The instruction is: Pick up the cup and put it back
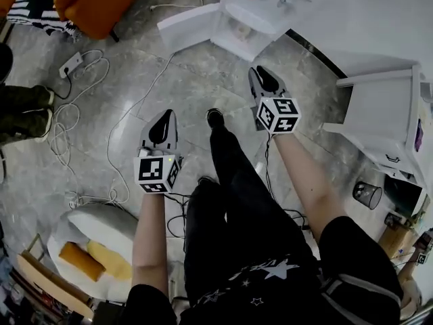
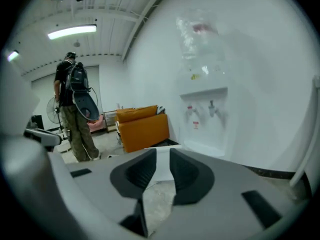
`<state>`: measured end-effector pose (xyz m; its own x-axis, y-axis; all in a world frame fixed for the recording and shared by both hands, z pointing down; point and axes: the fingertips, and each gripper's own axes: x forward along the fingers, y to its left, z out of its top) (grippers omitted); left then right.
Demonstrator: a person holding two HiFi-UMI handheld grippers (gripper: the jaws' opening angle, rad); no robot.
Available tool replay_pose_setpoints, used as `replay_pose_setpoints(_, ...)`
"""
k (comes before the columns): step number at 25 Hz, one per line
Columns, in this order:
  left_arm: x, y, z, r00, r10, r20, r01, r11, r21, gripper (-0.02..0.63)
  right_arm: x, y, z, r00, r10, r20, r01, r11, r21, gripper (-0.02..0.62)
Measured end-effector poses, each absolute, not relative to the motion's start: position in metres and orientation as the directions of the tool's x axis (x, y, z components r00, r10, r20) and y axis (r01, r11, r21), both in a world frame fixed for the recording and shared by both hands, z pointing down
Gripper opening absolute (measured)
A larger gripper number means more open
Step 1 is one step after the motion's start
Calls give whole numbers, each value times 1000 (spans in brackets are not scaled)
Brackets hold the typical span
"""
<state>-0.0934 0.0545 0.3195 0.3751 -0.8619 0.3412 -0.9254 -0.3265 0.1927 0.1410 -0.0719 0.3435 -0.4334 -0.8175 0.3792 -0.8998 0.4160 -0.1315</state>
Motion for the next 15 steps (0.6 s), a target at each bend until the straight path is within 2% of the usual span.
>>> replay_pose_setpoints(7, -103, 134, 248, 340, -877, 340, -936, -281, 210, 11, 143, 31, 239, -475, -806, 352, -867, 498, -30, 43)
replay_pose_setpoints(15, -93, 205, 229, 221, -890, 399, -961, -129, 245, 11, 194, 107, 213, -451, -800, 397, -889, 445, -113, 12)
